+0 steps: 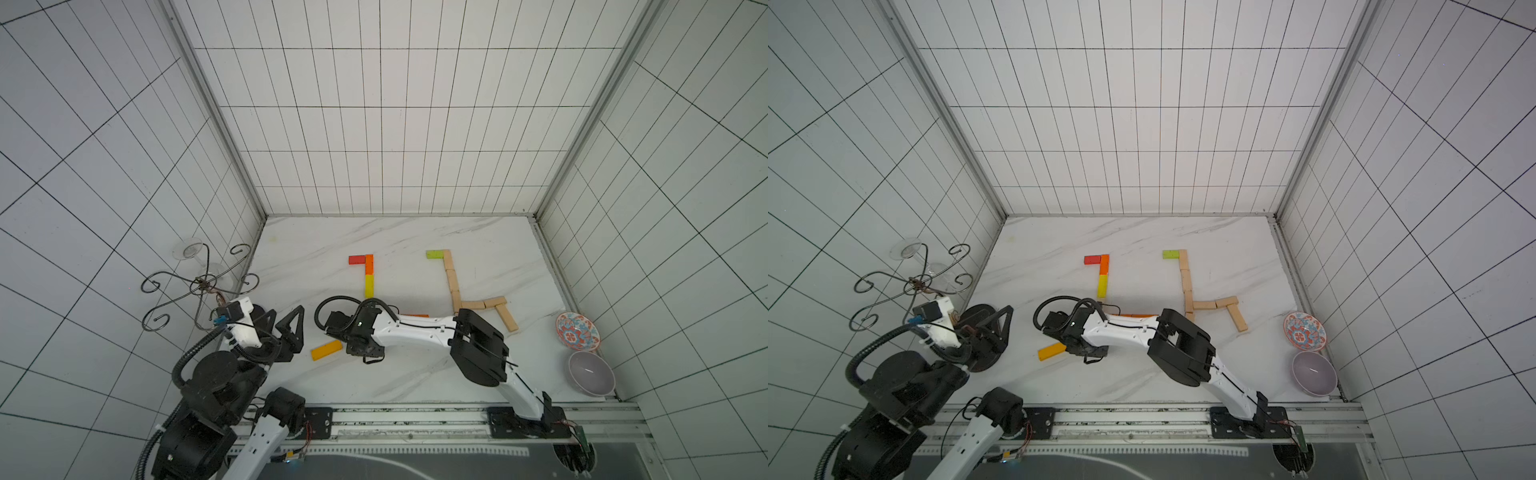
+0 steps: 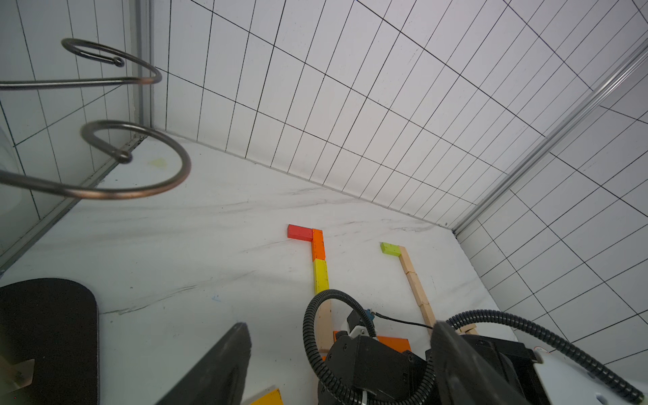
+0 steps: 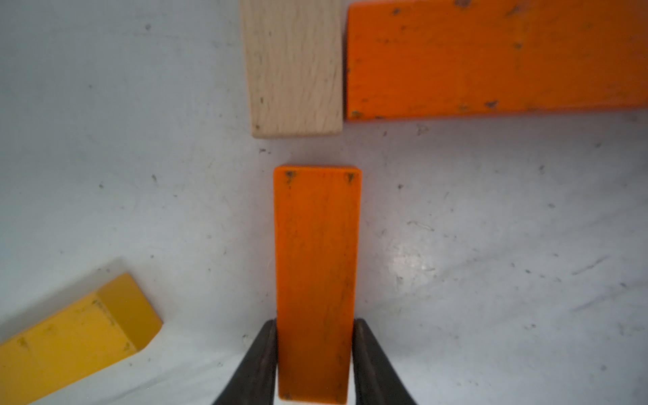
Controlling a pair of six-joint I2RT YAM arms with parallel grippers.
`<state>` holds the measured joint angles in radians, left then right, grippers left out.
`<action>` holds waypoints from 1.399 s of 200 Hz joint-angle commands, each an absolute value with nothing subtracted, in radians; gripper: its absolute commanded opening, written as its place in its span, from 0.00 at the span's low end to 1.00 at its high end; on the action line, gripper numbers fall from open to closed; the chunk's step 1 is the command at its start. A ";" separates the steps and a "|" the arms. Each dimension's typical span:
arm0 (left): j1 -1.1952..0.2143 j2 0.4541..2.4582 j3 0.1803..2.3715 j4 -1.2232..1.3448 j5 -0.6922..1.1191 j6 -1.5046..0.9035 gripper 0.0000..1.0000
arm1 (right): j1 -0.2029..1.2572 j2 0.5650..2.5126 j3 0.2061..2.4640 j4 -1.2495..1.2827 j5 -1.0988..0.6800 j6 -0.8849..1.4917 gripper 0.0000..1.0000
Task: Assemble a giraffe with building blocks
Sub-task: Assemble the building block at the center of the board, then adjust the building block at the center of the board.
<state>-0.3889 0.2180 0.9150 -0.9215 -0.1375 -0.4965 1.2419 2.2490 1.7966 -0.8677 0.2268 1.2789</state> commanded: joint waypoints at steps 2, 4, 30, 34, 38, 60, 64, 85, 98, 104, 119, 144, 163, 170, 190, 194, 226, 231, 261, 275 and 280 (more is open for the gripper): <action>-0.386 0.204 0.938 -0.931 -0.147 -0.490 0.81 | 1.238 2.275 1.890 -0.894 0.238 1.276 0.37; -0.386 0.204 0.937 -0.931 -0.147 -0.490 0.81 | 1.238 2.276 1.890 -0.894 0.238 1.276 0.37; -0.387 0.204 0.939 -0.931 -0.146 -0.491 0.81 | 1.237 2.277 1.894 -0.890 0.238 1.267 0.40; -0.387 0.204 0.938 -0.932 -0.146 -0.491 0.81 | 1.238 2.277 1.894 -0.890 0.238 1.267 0.41; -0.387 0.203 0.938 -0.931 -0.147 -0.491 0.81 | 1.238 2.278 1.894 -0.890 0.238 1.267 0.49; -0.387 0.202 0.939 -0.933 -0.146 -0.492 0.81 | 1.238 2.275 1.891 -0.888 0.236 1.266 0.99; -0.387 0.201 0.940 -0.933 -0.147 -0.491 0.81 | 1.238 2.273 1.891 -0.888 0.238 1.266 1.00; -0.387 0.201 0.939 -0.934 -0.146 -0.491 0.81 | 1.240 2.267 1.890 -0.888 0.242 1.266 1.00; -0.386 0.199 0.939 -0.934 -0.146 -0.491 0.81 | 1.241 2.260 1.894 -0.888 0.250 1.261 0.99; -0.387 0.199 0.939 -0.935 -0.145 -0.491 0.81 | 1.243 2.257 1.896 -0.888 0.255 1.259 1.00; -0.387 0.199 0.941 -0.936 -0.146 -0.491 0.81 | 1.246 2.245 1.899 -0.891 0.269 1.254 1.00; -0.387 0.198 0.942 -0.940 -0.146 -0.491 0.81 | 1.253 2.214 1.904 -0.901 0.297 1.250 0.99; -0.387 0.196 0.946 -0.945 -0.148 -0.494 0.81 | 1.261 2.179 1.908 -0.914 0.325 1.243 0.99; -0.387 0.196 0.947 -0.945 -0.148 -0.494 0.81 | 1.263 2.164 1.910 -0.921 0.336 1.240 1.00; -0.386 0.198 0.950 -0.946 -0.149 -0.499 0.81 | 1.275 2.104 1.909 -0.936 0.379 1.227 0.99; -0.387 0.198 0.951 -0.947 -0.150 -0.500 0.81 | 1.276 2.090 1.906 -0.940 0.386 1.226 0.99; -0.386 0.206 0.981 -0.954 -0.173 -0.509 0.81 | 1.276 1.950 1.800 -0.934 0.469 1.208 0.99; -0.387 0.209 0.986 -0.954 -0.177 -0.509 0.81 | 1.277 1.921 1.771 -0.918 0.485 1.195 0.99; -0.386 0.239 1.002 -0.950 -0.172 -0.518 0.80 | 1.275 1.705 1.512 -0.717 0.595 1.054 1.00; -0.386 0.252 0.997 -0.940 -0.164 -0.527 0.80 | 1.274 1.581 1.367 -0.575 0.634 0.940 0.99; -0.385 0.256 0.994 -0.935 -0.162 -0.530 0.80 | 1.272 1.538 1.317 -0.521 0.642 0.895 1.00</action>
<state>-0.3889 0.2249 0.9874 -0.9451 -0.1604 -0.5068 1.2755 1.6566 1.5360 -0.7174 0.5236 1.0832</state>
